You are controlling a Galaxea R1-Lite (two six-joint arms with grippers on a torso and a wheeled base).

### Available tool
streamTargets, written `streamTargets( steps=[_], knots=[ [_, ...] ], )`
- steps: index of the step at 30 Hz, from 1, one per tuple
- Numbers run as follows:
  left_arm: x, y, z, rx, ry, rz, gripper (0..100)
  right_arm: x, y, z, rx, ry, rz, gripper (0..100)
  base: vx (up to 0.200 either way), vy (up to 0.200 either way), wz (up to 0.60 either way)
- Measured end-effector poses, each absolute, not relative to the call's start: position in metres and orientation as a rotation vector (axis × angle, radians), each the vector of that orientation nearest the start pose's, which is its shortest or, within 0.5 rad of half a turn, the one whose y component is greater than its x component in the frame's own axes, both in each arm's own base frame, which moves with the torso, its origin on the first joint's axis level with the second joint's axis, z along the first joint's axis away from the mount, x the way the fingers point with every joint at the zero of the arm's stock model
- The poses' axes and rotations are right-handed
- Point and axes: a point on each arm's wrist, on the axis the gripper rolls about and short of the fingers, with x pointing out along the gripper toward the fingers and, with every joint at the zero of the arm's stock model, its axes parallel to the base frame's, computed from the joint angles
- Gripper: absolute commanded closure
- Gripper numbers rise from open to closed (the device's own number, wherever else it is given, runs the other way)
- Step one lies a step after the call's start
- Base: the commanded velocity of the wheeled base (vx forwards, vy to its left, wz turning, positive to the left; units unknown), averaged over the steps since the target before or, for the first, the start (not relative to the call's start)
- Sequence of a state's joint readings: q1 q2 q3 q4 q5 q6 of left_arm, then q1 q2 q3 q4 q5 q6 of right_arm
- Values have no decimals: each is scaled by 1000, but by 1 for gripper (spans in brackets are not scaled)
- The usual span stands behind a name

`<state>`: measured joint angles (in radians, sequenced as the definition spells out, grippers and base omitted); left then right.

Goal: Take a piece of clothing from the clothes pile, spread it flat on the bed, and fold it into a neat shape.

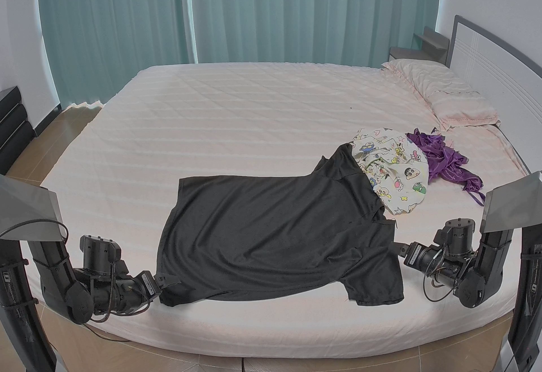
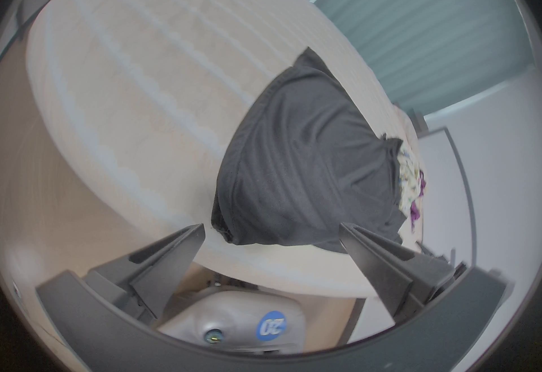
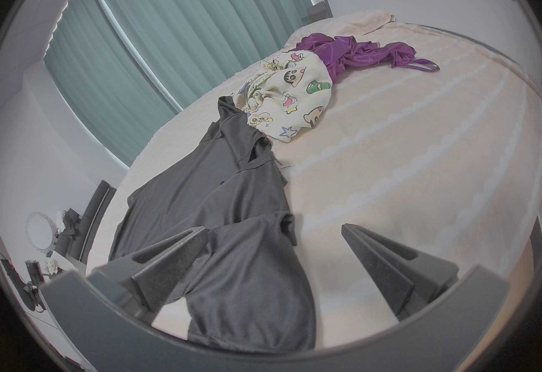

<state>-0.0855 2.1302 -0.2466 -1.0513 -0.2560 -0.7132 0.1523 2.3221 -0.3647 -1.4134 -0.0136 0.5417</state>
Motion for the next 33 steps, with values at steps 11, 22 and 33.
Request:
streamTargets(
  steps=[11,22,33],
  knots=[
    [249,-24,-25,-479,884,-161,0,269,60,-21,511,613,23,0,0,0,0],
    [254,-26,-47,-353,813,-226,100,258,65,-21,505,622,46,0,0,0,0],
    [236,-22,-59,-351,880,-204,100,250,67,-25,485,660,50,0,0,0,0]
  ],
)
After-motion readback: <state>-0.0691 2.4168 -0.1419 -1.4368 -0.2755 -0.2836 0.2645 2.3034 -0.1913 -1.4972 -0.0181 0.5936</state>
